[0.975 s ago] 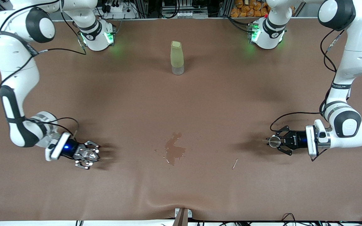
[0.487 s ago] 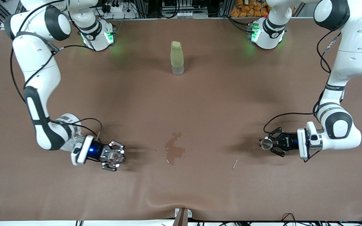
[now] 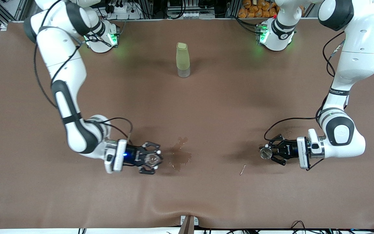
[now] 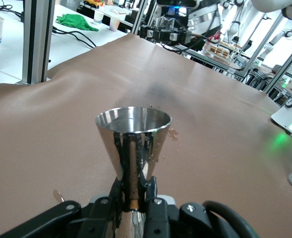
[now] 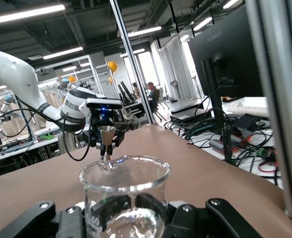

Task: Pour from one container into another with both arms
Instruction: 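Lift the jigger and beaker, bringing both grippers toward the table middle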

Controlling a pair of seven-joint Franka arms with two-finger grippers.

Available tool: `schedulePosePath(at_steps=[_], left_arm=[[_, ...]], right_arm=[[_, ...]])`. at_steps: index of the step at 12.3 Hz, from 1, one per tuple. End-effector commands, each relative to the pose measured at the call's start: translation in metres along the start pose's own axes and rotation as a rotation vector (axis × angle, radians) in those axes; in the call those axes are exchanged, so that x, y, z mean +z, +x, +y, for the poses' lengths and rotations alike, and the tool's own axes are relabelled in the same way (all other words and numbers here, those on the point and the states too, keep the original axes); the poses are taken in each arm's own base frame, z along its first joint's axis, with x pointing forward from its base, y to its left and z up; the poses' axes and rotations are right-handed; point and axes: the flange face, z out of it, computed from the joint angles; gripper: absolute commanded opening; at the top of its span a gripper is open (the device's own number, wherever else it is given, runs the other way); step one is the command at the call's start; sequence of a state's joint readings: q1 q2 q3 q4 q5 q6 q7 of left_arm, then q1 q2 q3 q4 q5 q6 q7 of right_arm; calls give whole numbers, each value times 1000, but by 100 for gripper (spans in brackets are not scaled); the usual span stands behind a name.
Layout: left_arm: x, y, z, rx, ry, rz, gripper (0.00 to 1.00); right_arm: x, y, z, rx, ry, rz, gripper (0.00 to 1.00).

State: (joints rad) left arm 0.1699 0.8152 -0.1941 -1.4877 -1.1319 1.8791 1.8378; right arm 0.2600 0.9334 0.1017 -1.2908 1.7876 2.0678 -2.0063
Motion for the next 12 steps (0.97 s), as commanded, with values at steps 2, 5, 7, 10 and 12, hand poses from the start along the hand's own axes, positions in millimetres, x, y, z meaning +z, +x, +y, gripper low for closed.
schedulePosePath(at_steps=[2,5,7,10,12], left_arm=[[16,18,4,-23,32,40,0],[20,19,4,-30,29,29,0],[21,19,5,-30,27,27,0],[38,24,9,-18,10,13,0],[52,27,12,-10,9,3,0]], right_arm=[[67,50,-35,117,2,0,0],[104,70,-62,185,44,9,0],[123,70,-79,229,72,0,0],[135,70,-90,278,89,-10,0],[136,74,-91,272,90,-7,0]])
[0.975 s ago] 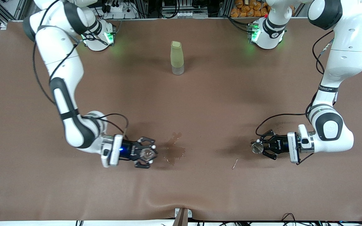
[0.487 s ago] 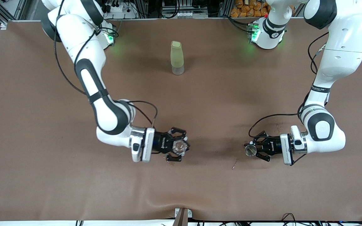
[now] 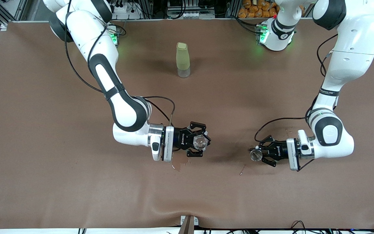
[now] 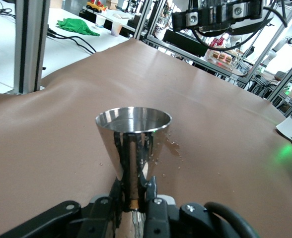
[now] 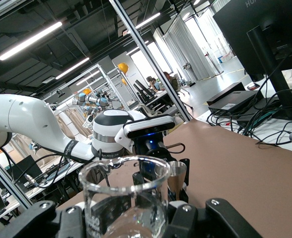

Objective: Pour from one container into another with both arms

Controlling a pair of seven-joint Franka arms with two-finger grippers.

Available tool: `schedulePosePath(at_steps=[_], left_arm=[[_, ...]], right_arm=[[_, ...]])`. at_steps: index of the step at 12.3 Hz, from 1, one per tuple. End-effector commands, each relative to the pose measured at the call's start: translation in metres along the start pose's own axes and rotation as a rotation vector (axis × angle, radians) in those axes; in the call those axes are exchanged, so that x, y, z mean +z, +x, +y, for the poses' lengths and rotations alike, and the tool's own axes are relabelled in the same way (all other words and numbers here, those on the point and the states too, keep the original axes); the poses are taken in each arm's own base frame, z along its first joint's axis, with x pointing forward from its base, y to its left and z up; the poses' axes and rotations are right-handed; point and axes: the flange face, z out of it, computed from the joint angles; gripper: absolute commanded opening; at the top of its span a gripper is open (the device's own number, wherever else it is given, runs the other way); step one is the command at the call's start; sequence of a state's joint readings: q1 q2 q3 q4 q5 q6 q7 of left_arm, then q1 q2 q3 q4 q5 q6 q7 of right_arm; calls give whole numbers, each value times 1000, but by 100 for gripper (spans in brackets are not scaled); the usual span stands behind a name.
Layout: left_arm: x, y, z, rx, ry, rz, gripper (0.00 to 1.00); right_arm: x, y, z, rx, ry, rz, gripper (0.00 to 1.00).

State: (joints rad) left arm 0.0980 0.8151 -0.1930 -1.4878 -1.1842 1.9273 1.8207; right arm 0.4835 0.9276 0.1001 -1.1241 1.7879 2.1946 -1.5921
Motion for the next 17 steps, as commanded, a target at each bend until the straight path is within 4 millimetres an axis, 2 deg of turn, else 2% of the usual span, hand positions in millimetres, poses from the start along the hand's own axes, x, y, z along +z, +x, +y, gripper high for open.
schedulePosePath(at_steps=[1,3,6,9,12,14,17], left_arm=[[17,12,7,4,7,-12,0],[34,18,6,28,44,-28,0],[81,42,13,64,95,14,0],[124,52,9,122,160,86,0],[162,59,13,138,226,134,0],[182,62,18,155,260,175,0],[200,63,26,156,269,219,0]], right_arm=[[3,9,-2,14,-4,17,0],[4,10,-4,18,-3,18,0],[5,12,-6,58,0,19,0],[5,12,-7,101,2,19,0],[7,25,-19,139,16,25,0],[7,23,-22,193,21,18,0],[4,28,-31,326,28,10,0]])
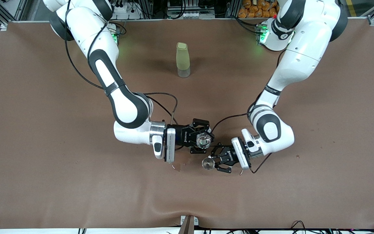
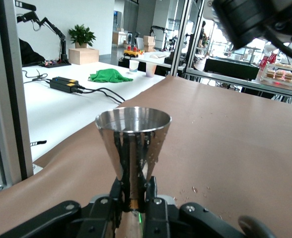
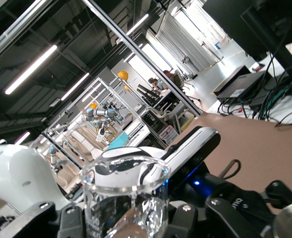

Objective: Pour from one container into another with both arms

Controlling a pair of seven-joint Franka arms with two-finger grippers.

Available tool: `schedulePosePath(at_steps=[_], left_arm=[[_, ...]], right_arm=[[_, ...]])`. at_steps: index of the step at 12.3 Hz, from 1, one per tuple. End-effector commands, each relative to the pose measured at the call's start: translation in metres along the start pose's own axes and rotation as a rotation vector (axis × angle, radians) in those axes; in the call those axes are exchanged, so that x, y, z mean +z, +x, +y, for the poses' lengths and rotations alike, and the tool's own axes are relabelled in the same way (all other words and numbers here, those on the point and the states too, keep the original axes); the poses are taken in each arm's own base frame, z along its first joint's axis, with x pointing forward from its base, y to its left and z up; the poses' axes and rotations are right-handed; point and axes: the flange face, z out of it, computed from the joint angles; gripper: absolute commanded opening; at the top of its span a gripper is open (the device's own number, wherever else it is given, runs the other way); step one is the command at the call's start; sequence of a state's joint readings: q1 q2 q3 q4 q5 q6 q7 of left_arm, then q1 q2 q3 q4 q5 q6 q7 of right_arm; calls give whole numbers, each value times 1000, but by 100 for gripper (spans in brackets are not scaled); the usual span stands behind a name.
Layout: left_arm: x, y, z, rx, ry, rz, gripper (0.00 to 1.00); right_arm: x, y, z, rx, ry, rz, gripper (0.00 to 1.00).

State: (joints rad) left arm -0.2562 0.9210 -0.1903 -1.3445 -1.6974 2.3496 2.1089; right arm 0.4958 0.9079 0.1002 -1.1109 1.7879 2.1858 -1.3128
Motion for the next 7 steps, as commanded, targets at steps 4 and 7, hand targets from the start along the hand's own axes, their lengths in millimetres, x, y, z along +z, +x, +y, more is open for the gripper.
schedulePosePath(at_steps=[4,7], left_arm=[[28,4,18,-9,42,68,0],[26,4,17,-11,44,68,0]], right_arm=[[-6,9,-18,210,11,-1,0],[-9,11,-17,273,26,-1,0]])
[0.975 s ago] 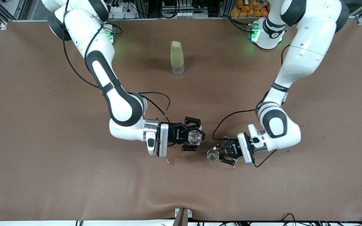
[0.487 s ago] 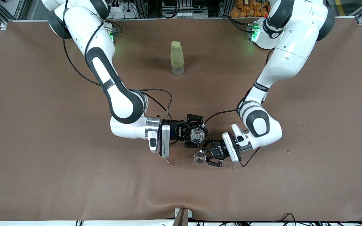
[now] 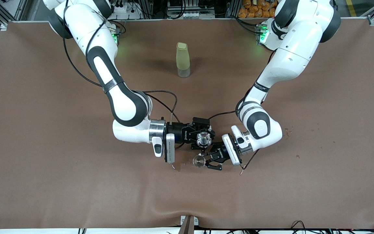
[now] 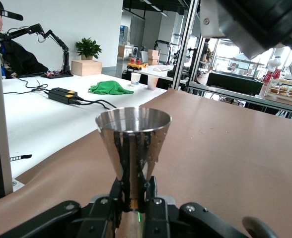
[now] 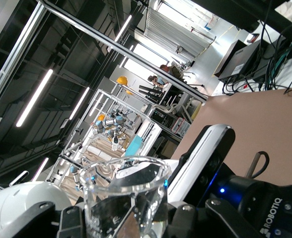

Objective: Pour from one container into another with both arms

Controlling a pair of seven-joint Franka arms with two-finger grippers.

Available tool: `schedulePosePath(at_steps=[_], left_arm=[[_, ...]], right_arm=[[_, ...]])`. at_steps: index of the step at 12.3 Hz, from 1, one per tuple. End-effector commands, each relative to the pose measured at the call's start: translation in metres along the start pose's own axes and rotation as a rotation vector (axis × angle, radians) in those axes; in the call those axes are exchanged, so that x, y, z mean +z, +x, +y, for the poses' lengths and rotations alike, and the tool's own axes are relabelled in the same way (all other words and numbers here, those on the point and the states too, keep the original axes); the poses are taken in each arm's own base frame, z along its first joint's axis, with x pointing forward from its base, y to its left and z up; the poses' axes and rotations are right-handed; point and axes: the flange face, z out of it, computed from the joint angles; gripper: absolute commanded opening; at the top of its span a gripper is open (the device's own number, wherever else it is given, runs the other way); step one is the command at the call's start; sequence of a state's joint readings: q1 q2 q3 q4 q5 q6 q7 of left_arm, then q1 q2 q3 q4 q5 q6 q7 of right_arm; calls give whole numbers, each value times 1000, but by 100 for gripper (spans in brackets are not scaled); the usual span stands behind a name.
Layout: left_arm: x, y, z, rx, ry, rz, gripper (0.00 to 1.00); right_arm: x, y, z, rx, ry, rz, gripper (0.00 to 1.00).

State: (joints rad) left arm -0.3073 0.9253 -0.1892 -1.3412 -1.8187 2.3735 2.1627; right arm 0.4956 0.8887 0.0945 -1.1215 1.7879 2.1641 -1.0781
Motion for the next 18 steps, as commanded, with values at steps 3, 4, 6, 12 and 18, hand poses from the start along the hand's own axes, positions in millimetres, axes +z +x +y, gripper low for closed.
schedulePosePath(at_steps=[3,4,6,12,18], left_arm=[[-10,8,-14,25,34,13,0],[-13,8,-17,28,37,12,0],[-12,8,-15,29,34,11,0],[-12,3,-13,22,34,6,0],[-11,-4,-8,97,28,0,0]], right_arm=[[-8,2,-8,107,8,5,0],[-8,3,-9,133,8,4,0],[-7,4,-11,186,17,2,0],[-6,7,-10,220,14,10,0],[0,21,-16,243,17,32,0]])
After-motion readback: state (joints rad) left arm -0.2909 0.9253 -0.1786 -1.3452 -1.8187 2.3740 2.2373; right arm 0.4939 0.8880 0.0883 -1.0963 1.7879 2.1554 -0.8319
